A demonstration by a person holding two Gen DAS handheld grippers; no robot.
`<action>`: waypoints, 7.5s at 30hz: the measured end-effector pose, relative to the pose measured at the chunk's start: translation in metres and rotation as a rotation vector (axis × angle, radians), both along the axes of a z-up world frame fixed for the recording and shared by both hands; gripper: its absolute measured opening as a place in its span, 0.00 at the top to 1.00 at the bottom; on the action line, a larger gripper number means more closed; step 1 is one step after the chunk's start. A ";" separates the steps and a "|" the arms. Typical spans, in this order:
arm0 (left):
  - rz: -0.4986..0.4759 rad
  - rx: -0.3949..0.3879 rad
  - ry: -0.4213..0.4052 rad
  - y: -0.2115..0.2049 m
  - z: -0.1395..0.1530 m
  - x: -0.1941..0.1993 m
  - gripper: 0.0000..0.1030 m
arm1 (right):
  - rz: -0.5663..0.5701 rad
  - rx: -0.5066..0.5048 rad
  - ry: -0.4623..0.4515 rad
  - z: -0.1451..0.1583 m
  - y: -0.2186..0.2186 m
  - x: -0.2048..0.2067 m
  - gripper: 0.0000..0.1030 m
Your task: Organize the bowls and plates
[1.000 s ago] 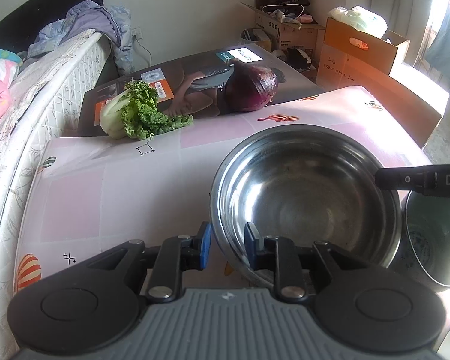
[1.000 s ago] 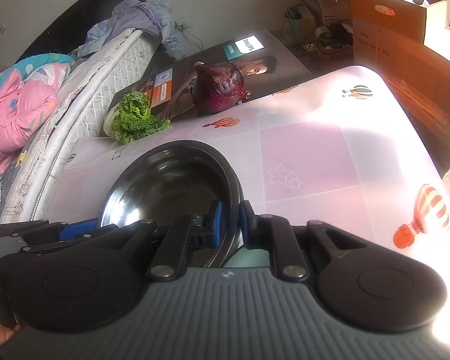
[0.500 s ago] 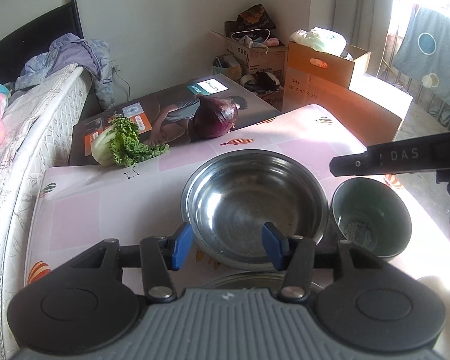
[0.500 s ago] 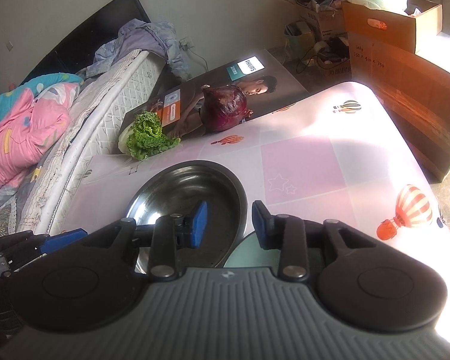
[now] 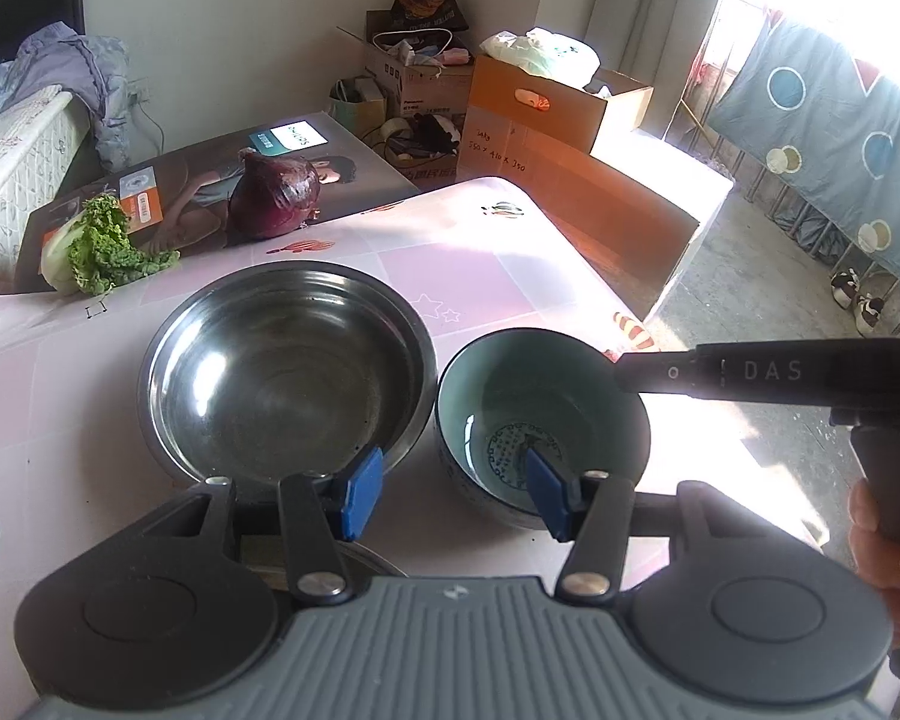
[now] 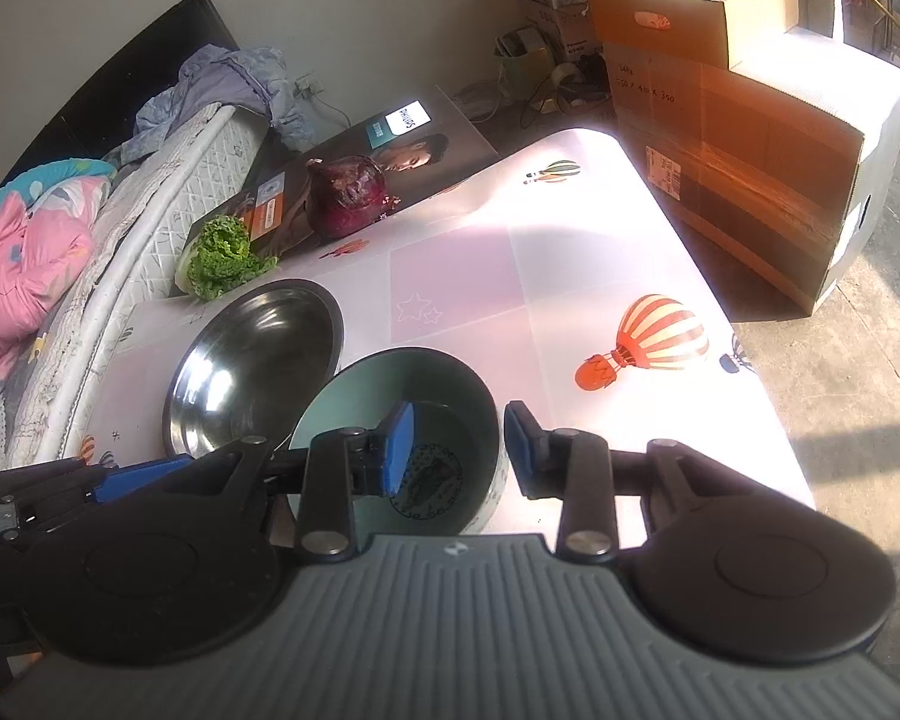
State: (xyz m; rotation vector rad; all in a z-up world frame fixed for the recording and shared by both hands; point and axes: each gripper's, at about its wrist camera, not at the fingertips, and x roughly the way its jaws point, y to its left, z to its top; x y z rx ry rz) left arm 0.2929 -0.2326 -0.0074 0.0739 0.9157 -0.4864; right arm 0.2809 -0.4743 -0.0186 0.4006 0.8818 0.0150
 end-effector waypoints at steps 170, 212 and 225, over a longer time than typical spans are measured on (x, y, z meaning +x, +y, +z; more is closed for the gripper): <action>0.465 0.029 -0.128 0.311 -0.031 -0.245 0.11 | 0.247 0.128 -0.091 -0.034 0.271 -0.198 0.48; 0.437 -0.011 0.006 0.311 -0.050 -0.249 0.79 | 0.269 0.122 -0.064 -0.058 0.279 -0.208 0.90; 0.346 -0.026 0.012 0.295 -0.051 -0.280 0.74 | 0.248 0.146 -0.067 -0.058 0.255 -0.263 0.89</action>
